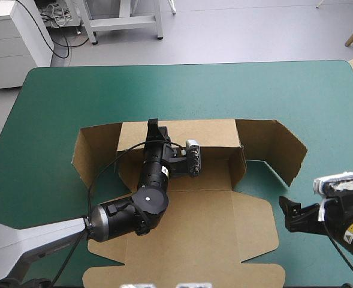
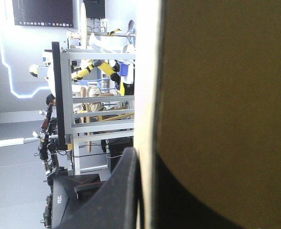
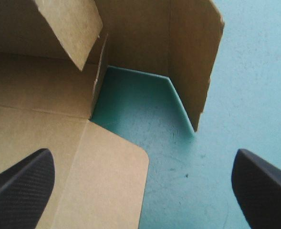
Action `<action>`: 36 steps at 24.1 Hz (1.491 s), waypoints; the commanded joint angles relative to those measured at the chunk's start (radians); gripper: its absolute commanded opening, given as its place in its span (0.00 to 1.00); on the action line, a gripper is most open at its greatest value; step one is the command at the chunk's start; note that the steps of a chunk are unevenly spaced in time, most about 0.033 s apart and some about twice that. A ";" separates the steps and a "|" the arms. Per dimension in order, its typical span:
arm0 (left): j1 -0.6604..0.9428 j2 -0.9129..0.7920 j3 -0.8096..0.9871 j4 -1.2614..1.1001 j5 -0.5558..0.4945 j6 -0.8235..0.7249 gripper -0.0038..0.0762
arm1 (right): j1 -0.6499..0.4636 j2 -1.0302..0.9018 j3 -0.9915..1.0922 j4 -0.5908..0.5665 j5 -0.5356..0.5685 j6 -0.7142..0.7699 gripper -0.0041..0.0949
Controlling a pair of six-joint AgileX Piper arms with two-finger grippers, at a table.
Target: Fold the box
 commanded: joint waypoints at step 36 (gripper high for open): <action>-0.009 -0.035 -0.021 0.028 0.039 -0.017 0.04 | -0.304 1.117 -0.956 0.387 0.266 -0.234 0.98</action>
